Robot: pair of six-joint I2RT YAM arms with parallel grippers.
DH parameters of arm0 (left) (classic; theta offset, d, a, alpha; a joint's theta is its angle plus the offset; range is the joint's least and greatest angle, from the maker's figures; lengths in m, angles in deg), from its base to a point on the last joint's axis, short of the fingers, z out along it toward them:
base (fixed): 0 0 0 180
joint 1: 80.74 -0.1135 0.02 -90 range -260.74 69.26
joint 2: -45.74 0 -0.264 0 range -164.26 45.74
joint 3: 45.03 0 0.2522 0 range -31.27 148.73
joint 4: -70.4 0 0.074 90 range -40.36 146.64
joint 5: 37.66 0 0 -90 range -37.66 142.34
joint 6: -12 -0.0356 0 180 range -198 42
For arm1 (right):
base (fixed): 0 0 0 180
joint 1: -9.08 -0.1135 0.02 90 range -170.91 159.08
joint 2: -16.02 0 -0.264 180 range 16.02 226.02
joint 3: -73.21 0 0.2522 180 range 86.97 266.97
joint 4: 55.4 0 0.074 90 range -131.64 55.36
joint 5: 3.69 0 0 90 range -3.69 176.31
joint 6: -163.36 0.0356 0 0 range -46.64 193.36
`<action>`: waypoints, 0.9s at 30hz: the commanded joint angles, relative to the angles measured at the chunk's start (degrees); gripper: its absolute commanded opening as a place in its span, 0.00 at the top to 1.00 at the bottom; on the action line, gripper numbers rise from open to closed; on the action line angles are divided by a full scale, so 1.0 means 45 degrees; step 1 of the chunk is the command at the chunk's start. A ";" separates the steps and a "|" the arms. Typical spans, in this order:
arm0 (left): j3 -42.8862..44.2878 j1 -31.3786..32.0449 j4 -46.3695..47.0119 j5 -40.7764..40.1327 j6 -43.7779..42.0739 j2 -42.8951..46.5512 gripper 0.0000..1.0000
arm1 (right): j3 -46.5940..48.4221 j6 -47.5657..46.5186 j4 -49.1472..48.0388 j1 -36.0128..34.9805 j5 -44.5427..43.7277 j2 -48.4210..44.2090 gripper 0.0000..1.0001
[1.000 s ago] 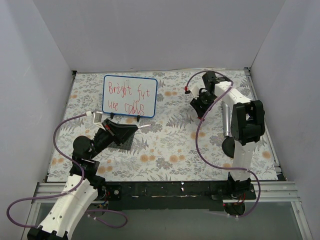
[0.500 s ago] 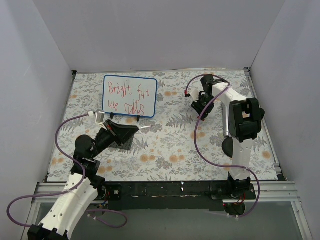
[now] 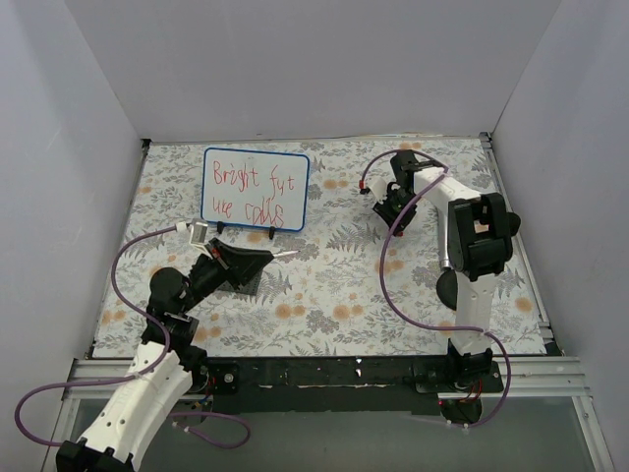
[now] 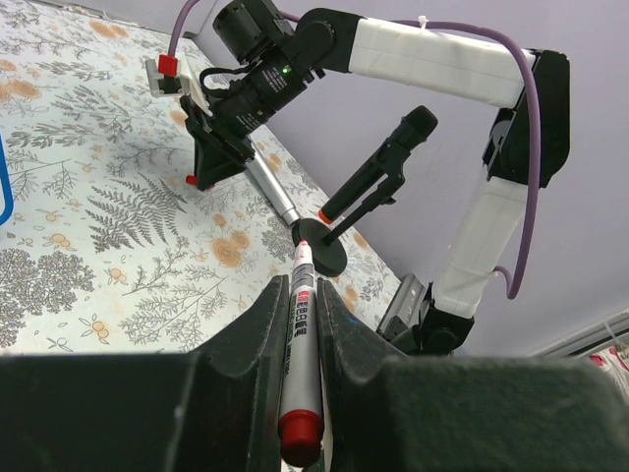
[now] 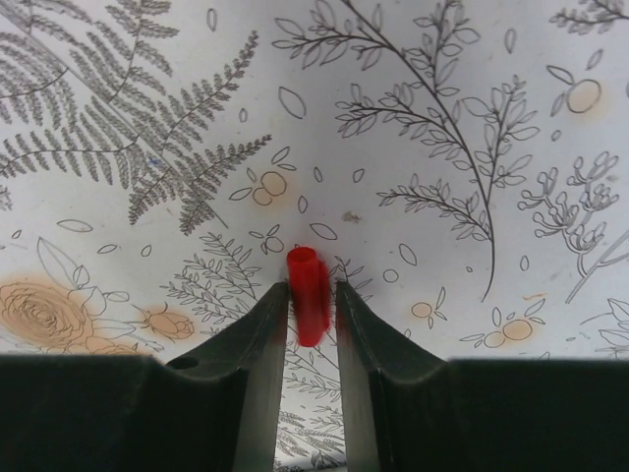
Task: Write a sentence on the whiteboard
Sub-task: Pick up the pen cap from the center of the board, then insert the whiteboard marker without the cap into the pen cap.
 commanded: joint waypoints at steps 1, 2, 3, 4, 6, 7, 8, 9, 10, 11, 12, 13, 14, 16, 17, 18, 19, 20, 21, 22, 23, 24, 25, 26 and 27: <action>-0.0411 -0.0105 0.0429 0.0198 0.0356 0.0165 1.00 | -0.0953 0.0022 -0.0095 -0.0103 0.0082 0.0071 0.74; -0.0586 -0.0085 0.0662 0.0256 0.0552 0.0126 1.00 | -0.1091 0.0002 -0.0134 -0.0103 0.0101 -0.0026 0.78; -0.0936 -0.0104 0.1322 0.0276 0.0824 0.0107 1.00 | -0.1208 -0.0037 -0.0231 -0.0084 0.0276 -0.0124 0.85; -0.1133 -0.0085 0.1677 0.0335 0.1311 -0.0106 1.00 | -0.1519 -0.0153 -0.0270 -0.0084 0.0451 -0.0260 0.88; -0.1542 -0.0085 0.2534 0.0529 0.1782 -0.0458 1.00 | -0.1871 -0.0310 -0.0426 -0.0103 0.1074 -0.0806 0.93; -0.1603 -0.0104 0.2791 0.0588 0.1978 -0.0905 1.00 | -0.2067 -0.0407 -0.0427 -0.0084 0.1368 -0.1021 0.94; -0.1642 -0.0105 0.3006 0.0705 0.2289 -0.1238 1.00 | -0.2436 -0.0698 -0.0466 -0.0103 0.1681 -0.1526 0.95; -0.1700 -0.0066 0.3376 0.0861 0.2389 -0.1512 1.00 | -0.2672 -0.0817 -0.0485 -0.0103 0.2360 -0.1782 0.96; -0.1798 -0.0066 0.3669 0.0978 0.2564 -0.1805 1.00 | -0.2887 -0.0934 -0.0505 -0.0103 0.2715 -0.2017 0.96; -0.1895 -0.0046 0.4020 0.1057 0.2856 -0.2446 1.00 | -0.3392 -0.1245 -0.0544 -0.0103 0.3067 -0.2502 0.96; -0.1954 0.0089 0.4701 0.1077 0.2955 -0.2762 1.00 | -0.3667 -0.1422 -0.0563 -0.0123 0.3825 -0.2720 0.96; -0.2051 0.0187 0.4940 0.1019 0.2975 -0.3113 1.00 | -0.3921 -0.1656 -0.0583 -0.0142 0.4199 -0.2935 0.96; -0.2091 0.0324 0.5155 0.0941 0.2976 -0.3754 1.00 | -0.4272 -0.1929 -0.0602 -0.0181 0.4551 -0.3420 0.96; -0.2169 0.0811 0.5876 0.0650 0.2878 -0.4519 1.00 | -0.5287 -0.2749 -0.0758 -0.0337 0.5509 -0.3931 0.97; -0.2305 0.0987 0.6189 0.0512 0.2878 -0.4871 1.00 | -0.5581 -0.3061 -0.0778 -0.0434 0.5802 -0.4436 0.97; -0.2345 0.1376 0.6791 0.0376 0.2801 -0.5725 1.00 | -0.6145 -0.3683 -0.0798 -0.0648 0.6288 -0.4654 0.97; -0.2365 0.1554 0.7107 0.0297 0.2723 -0.6101 1.00 | -0.6402 -0.3941 -0.0837 -0.0766 0.6486 -0.4907 0.96; -0.2404 0.1691 0.7400 0.0103 0.2664 -0.6549 1.00 | -0.6617 -0.4253 -0.0876 -0.0883 0.6662 -0.5335 0.96; -0.2423 0.1944 0.7983 0.0004 0.2644 -0.7289 1.00 | -0.6871 -0.4546 -0.0915 -0.1175 0.6993 -0.5552 0.96; -0.2443 0.2062 0.8337 -0.0094 0.2624 -0.7721 1.00 | -0.7260 -0.5187 -0.0954 -0.1352 0.7190 -0.5767 0.96; -0.2443 0.2141 0.8688 -0.0211 0.2624 -0.8074 1.00 | -0.7496 -0.5406 -0.1012 -0.1489 0.7366 -0.6194 0.97; -0.2404 0.2315 0.9311 -0.0250 0.2663 -0.8425 1.00 | -0.7672 -0.5505 -0.1245 -0.1799 0.7522 -0.6373 0.98; -0.2346 0.2433 0.9568 -0.0309 0.2625 -0.9125 1.00 | -0.7867 -0.5602 -0.1325 -0.1957 0.7775 -0.6510 0.98; -0.2307 0.2589 0.9764 -0.0348 0.2585 -0.9403 1.00 | -0.7908 -0.5584 -0.1403 -0.2114 0.7874 -0.6666 0.98; -0.2132 0.2861 0.9998 -0.0484 0.2546 -0.9753 1.00 | -0.7908 -0.5526 -0.1539 -0.2366 0.7991 -0.6706 0.99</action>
